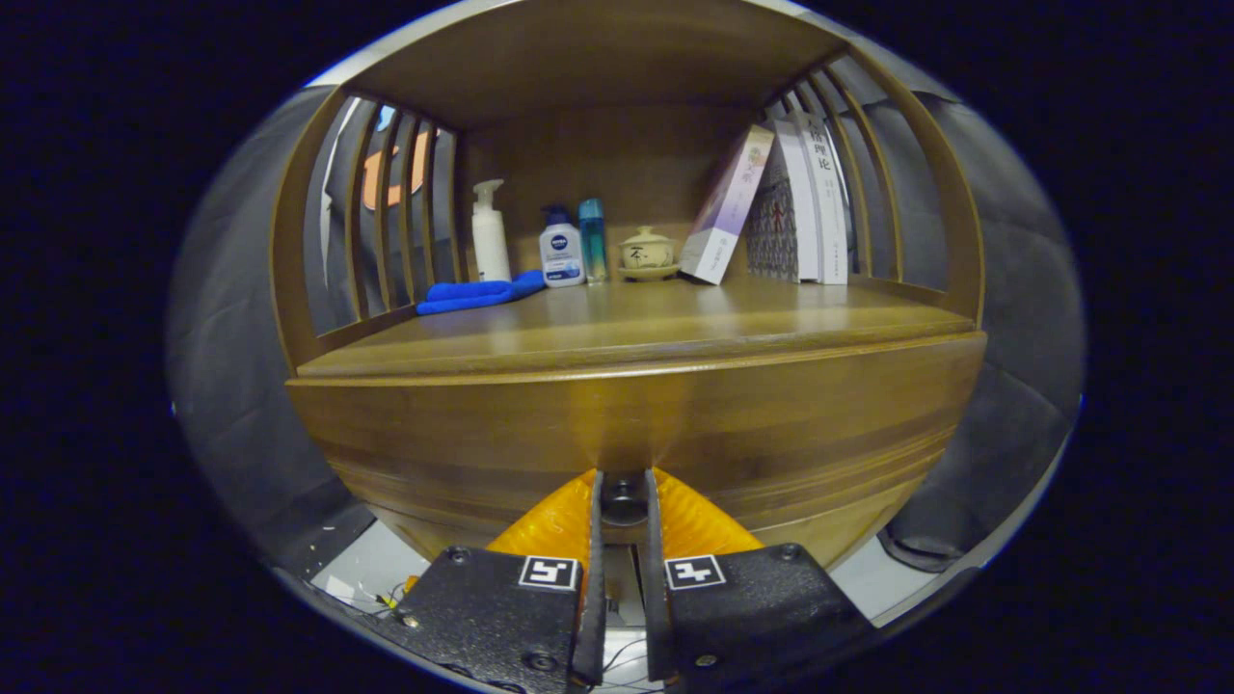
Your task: Pull open the drawer, take out the items inside it, and place them on the countertop above the cabinet.
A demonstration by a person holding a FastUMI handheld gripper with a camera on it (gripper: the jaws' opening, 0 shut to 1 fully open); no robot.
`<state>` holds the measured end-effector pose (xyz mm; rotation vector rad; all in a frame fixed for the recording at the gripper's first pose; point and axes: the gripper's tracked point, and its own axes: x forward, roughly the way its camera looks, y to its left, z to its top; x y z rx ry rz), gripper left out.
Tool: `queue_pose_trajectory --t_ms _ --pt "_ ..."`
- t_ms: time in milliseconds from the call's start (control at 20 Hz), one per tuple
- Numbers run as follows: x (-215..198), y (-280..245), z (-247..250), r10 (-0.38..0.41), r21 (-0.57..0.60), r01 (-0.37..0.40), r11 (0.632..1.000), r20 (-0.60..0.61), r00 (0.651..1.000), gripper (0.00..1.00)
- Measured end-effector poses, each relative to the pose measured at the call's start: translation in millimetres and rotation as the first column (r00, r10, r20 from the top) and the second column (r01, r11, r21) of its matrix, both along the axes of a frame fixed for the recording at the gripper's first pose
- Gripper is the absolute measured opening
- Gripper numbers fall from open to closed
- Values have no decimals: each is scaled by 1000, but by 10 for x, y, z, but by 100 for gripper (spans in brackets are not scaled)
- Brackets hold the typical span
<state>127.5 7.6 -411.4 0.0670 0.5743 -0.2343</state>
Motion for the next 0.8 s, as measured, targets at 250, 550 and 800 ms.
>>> queue_pose_trajectory --t_ms 250,550,800 --pt "-191 62 45 8 8 -8 1000 -12 1000 20" --pt "-471 124 103 33 -20 -34 999 -26 999 20" --pt "-750 181 166 55 -20 -56 998 -41 998 20"
